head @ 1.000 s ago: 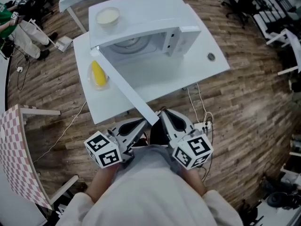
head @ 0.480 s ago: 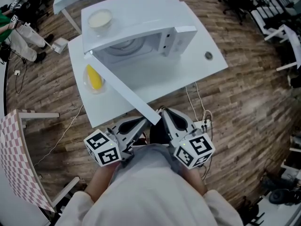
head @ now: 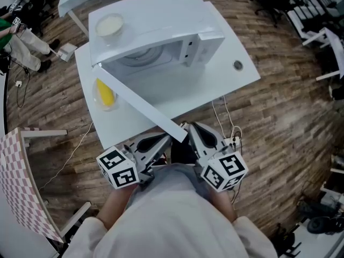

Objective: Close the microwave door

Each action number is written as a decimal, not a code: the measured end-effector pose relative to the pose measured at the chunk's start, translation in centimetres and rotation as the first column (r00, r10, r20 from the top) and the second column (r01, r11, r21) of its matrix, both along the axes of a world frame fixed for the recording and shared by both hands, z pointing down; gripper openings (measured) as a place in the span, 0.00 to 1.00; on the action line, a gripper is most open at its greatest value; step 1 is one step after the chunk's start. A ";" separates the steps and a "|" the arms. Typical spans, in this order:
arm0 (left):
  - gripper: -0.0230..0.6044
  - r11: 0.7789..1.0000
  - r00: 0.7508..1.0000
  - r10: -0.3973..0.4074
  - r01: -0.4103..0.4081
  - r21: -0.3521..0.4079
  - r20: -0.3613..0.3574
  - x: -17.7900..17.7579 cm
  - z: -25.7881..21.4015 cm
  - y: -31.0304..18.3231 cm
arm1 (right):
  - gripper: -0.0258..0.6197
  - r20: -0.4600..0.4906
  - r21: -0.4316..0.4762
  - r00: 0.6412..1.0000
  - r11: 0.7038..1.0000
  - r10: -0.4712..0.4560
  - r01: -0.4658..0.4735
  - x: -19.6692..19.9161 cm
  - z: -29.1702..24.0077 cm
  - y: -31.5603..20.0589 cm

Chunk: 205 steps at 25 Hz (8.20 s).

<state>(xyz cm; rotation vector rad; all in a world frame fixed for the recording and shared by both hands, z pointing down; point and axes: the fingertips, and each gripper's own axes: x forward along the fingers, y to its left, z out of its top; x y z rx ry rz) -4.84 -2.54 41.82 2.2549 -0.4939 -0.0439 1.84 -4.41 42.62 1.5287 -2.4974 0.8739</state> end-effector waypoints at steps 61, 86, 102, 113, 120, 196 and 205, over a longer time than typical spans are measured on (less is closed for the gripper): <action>0.06 0.985 0.984 -0.173 0.174 -0.016 0.029 9.1 0.4 -12.3 | 0.08 0.075 0.055 0.987 0.989 -0.144 0.140 10.3 -0.1 -12.3; 0.06 0.987 0.986 -0.161 0.162 -0.013 0.052 10.3 0.8 -14.4 | 0.08 0.089 0.051 0.992 0.995 -0.092 0.088 13.2 -0.1 -12.5; 0.06 0.984 0.983 -0.180 0.180 0.003 0.043 10.5 0.8 -15.9 | 0.08 0.068 0.052 0.990 0.992 -0.120 0.116 12.2 -0.2 -12.7; 0.06 0.984 0.983 -0.179 0.179 0.014 0.030 10.3 0.5 -17.7 | 0.08 0.061 0.039 0.989 0.990 -0.134 0.132 11.1 0.1 -13.1; 0.06 0.981 0.981 -0.192 0.191 0.027 0.018 9.3 -0.1 -18.8 | 0.08 0.058 0.031 0.987 0.989 -0.148 0.146 10.1 0.3 -13.5; 0.06 0.976 0.977 -0.214 0.214 -0.038 0.003 7.3 0.6 -24.1 | 0.08 -0.012 0.064 0.992 0.990 -0.128 0.129 5.8 -0.3 -23.1; 0.06 0.972 0.973 -0.232 0.232 -0.039 0.010 7.2 0.8 -24.3 | 0.08 -0.006 0.073 0.993 0.991 -0.116 0.116 5.3 -0.3 -23.3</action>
